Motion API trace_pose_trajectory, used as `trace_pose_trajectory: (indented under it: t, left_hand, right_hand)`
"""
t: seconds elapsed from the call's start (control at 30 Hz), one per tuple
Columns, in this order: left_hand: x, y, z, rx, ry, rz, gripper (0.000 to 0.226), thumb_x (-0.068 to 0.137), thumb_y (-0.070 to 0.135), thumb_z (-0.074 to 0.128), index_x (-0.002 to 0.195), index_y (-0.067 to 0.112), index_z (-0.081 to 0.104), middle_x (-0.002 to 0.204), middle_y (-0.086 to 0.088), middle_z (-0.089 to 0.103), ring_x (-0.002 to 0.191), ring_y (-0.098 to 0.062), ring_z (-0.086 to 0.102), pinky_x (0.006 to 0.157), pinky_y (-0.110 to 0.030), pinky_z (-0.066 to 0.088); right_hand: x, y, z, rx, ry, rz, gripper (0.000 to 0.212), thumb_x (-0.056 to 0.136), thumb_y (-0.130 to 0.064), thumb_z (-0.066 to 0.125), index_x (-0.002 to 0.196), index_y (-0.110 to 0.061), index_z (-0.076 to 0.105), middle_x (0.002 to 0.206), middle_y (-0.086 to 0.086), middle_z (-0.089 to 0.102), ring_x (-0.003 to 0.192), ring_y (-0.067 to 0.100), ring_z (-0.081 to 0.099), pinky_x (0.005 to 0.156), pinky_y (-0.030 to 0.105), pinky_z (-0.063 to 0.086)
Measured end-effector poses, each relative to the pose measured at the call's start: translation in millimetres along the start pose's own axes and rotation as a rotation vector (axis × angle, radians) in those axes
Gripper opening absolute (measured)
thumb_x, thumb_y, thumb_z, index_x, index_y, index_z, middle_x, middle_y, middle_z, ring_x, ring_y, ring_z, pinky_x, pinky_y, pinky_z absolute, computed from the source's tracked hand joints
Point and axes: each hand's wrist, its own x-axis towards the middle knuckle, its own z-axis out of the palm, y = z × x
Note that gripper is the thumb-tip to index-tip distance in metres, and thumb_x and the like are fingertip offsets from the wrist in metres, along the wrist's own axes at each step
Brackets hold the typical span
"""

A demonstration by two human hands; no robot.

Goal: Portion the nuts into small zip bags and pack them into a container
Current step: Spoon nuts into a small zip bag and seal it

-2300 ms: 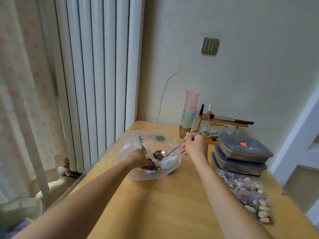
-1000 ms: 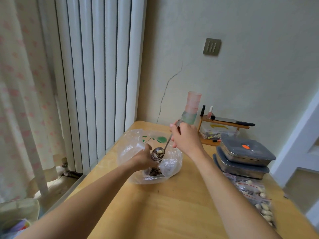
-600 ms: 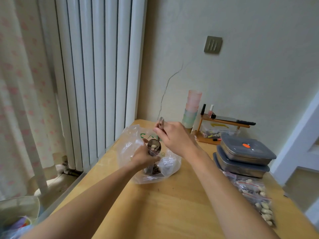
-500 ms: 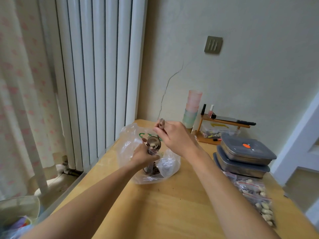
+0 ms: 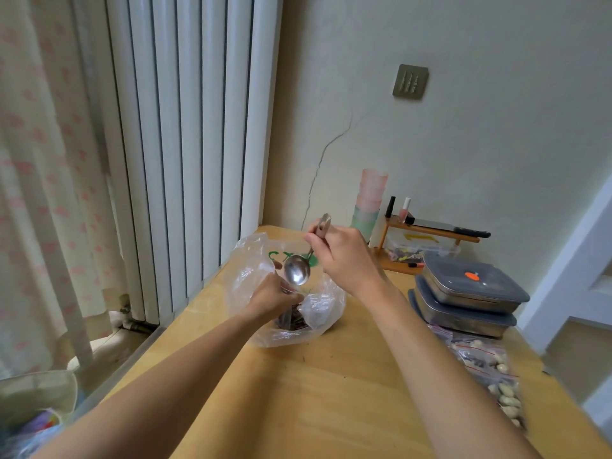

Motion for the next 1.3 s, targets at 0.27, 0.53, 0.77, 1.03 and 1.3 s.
trace_pose_trajectory:
  t: [0.27, 0.53, 0.77, 1.03, 1.3]
  left_hand:
    - [-0.5, 8.1, -19.9, 0.378, -0.101, -0.236, 0.021, 0.081, -0.002, 0.059, 0.077, 0.011, 0.043, 0.068, -0.003, 0.044, 0.054, -0.014, 0.043, 0.043, -0.022, 0.031]
    - [-2.6, 3.3, -17.2, 0.797, -0.347, -0.247, 0.008, 0.091, 0.008, 0.064, 0.097, 0.003, 0.066, 0.072, -0.003, 0.052, 0.076, -0.018, 0.056, 0.067, -0.022, 0.05]
    - [-1.8, -2.1, -15.4, 0.751, -0.289, -0.234, 0.012, 0.09, -0.005, 0.05, 0.084, 0.004, 0.054, 0.074, -0.003, 0.045, 0.074, -0.017, 0.051, 0.061, -0.02, 0.042]
    - [-1.0, -14.8, -18.2, 0.623, -0.253, -0.252, 0.045, 0.098, 0.026, 0.053, 0.135, 0.001, 0.044, 0.117, -0.011, 0.056, 0.092, -0.022, 0.05, 0.073, -0.027, 0.043]
    - [11.3, -6.8, -14.5, 0.272, -0.124, -0.278, 0.035, 0.098, 0.036, 0.049, 0.11, 0.004, 0.056, 0.093, -0.006, 0.049, 0.079, -0.02, 0.046, 0.072, -0.032, 0.038]
  right_hand:
    - [-13.4, 12.4, 9.8, -0.148, -0.126, 0.319, 0.035, 0.11, -0.032, 0.043, 0.084, -0.013, 0.057, 0.072, 0.004, 0.06, 0.07, 0.025, 0.064, 0.067, 0.039, 0.055]
    - [-15.8, 15.5, 17.3, -0.288, -0.078, 0.409, 0.034, 0.11, -0.026, 0.039, 0.1, -0.005, 0.063, 0.084, 0.013, 0.058, 0.08, 0.033, 0.055, 0.065, 0.035, 0.039]
    - [-21.0, 17.4, 21.2, -0.268, -0.064, 0.433, 0.034, 0.11, -0.026, 0.039, 0.109, -0.003, 0.064, 0.086, 0.013, 0.058, 0.079, 0.031, 0.052, 0.066, 0.036, 0.042]
    - [-30.1, 21.8, 27.9, -0.193, -0.039, 0.428, 0.034, 0.111, -0.029, 0.041, 0.097, -0.006, 0.063, 0.075, 0.008, 0.056, 0.07, 0.03, 0.054, 0.061, 0.034, 0.041]
    - [-29.7, 21.6, 32.5, -0.084, -0.074, 0.414, 0.039, 0.11, -0.028, 0.037, 0.075, -0.015, 0.049, 0.068, 0.01, 0.061, 0.062, 0.027, 0.067, 0.054, 0.042, 0.055]
